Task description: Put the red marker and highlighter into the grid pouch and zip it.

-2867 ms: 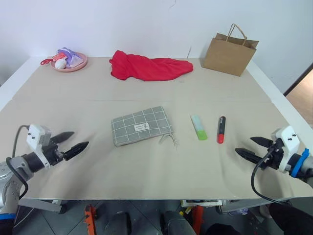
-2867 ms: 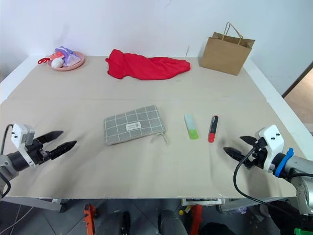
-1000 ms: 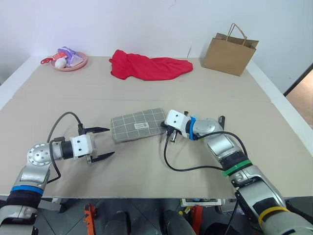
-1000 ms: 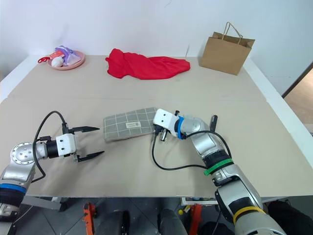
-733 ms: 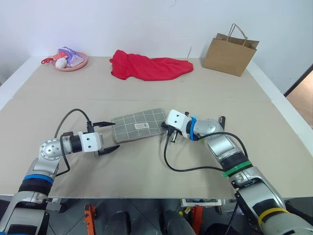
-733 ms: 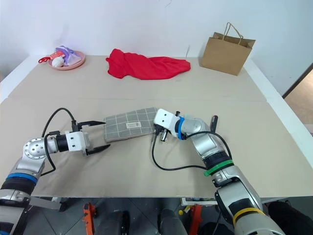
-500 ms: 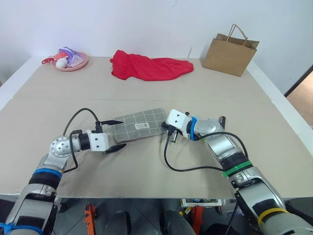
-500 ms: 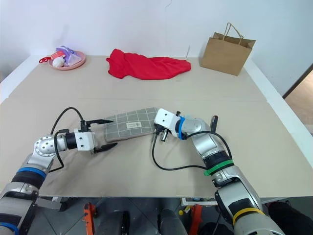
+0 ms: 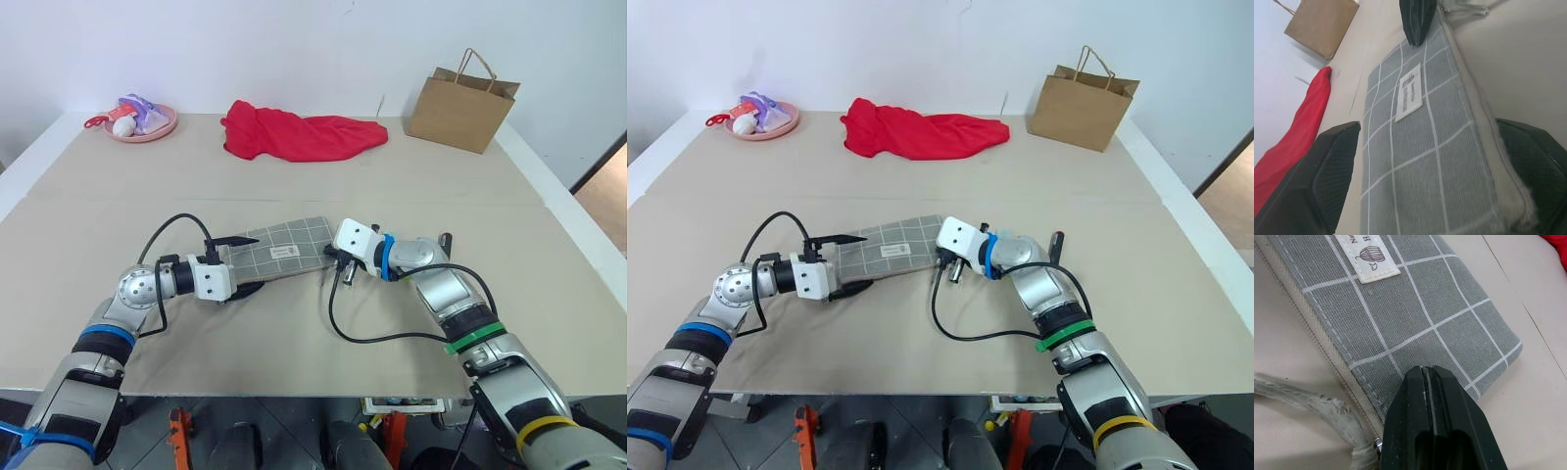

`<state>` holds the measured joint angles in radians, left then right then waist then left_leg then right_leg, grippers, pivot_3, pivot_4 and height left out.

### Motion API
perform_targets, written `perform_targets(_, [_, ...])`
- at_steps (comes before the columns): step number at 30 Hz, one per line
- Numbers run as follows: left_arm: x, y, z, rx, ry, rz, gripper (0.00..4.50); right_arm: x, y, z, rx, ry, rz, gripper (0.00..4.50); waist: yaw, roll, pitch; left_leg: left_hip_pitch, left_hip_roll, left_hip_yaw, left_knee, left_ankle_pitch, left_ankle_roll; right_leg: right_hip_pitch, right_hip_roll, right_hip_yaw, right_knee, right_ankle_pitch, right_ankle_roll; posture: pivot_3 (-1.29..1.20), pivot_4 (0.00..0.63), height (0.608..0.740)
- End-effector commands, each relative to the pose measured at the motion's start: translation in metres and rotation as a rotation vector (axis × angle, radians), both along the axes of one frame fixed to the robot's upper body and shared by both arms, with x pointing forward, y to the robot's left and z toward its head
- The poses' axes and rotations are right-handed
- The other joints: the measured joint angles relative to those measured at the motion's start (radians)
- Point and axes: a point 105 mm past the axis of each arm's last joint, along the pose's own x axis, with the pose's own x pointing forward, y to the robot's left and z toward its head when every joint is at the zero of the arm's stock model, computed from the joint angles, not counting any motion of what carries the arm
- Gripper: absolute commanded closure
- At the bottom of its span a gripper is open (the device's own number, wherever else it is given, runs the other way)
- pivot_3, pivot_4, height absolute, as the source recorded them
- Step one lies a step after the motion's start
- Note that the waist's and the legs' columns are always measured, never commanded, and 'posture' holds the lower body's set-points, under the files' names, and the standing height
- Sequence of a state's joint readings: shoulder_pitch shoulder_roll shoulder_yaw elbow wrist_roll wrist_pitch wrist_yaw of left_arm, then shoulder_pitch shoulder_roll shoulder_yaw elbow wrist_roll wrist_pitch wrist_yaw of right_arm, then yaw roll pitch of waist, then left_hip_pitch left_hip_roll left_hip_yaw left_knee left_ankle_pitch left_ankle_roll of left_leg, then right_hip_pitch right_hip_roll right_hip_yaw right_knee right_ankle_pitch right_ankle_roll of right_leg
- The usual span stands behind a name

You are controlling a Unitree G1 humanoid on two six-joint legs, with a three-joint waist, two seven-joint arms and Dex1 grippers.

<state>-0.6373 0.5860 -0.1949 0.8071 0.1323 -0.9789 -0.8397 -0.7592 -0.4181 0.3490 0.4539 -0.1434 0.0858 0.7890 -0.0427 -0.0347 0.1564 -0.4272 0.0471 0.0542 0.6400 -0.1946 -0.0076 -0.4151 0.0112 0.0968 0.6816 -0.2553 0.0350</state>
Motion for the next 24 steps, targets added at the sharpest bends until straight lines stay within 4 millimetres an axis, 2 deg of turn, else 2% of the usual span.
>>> perform_targets(1, [-0.002,-0.005,-0.002,0.017,0.006,-0.032,0.25,-0.002,-0.007,-0.008,-0.015,0.031,-0.015,4.49,0.000,0.000,0.000,0.000,0.000,0.000,0.000,0.000,0.000,0.000,0.000,0.000,0.000,0.000,0.000,0.00,0.150,0.740])
perform_targets(4, [-0.003,-0.006,-0.004,0.017,0.024,-0.037,1.26,-0.002,-0.007,-0.007,-0.013,0.033,-0.015,4.50,0.000,0.000,0.000,0.000,0.000,0.000,0.000,0.000,0.000,0.000,0.000,0.000,0.000,0.000,0.000,0.00,0.150,0.740])
perform_targets(9, [-0.011,-0.010,-0.009,0.009,0.057,-0.070,3.66,-0.002,-0.007,-0.007,-0.011,0.034,-0.017,4.50,-0.001,0.000,0.000,0.000,0.000,-0.001,0.000,0.000,0.000,0.000,0.000,0.000,0.000,0.000,0.000,0.00,0.150,0.740])
perform_targets(11, [-0.012,-0.012,-0.009,0.007,0.064,-0.076,4.46,-0.002,-0.007,-0.008,-0.013,0.038,-0.013,4.50,-0.001,0.001,-0.001,0.000,0.000,-0.001,0.000,0.000,0.000,0.001,0.000,0.000,0.000,0.000,0.000,0.00,0.150,0.740])
perform_targets(18, [-0.014,-0.015,-0.010,-0.003,0.080,-0.073,4.49,-0.002,-0.009,-0.008,-0.010,0.041,-0.022,4.50,-0.001,0.001,-0.001,0.003,-0.001,-0.001,-0.001,0.000,0.000,0.003,0.000,0.000,0.000,-0.001,0.001,0.00,0.150,0.740])
perform_targets(21, [-0.014,-0.016,-0.011,-0.011,0.105,-0.066,4.50,-0.001,-0.007,0.002,0.088,0.082,-0.047,3.60,-0.001,0.001,-0.001,0.003,-0.001,-0.001,-0.001,0.000,0.000,0.004,0.000,0.000,0.000,-0.001,0.001,0.00,0.150,0.740])
perform_targets(24, [-0.011,-0.017,-0.007,-0.073,0.138,-0.032,4.50,-0.001,-0.005,0.021,0.200,0.106,-0.052,2.28,-0.001,0.001,-0.001,0.003,0.000,-0.001,-0.001,0.000,0.000,0.004,0.000,0.000,0.000,-0.001,0.001,0.00,0.150,0.740])
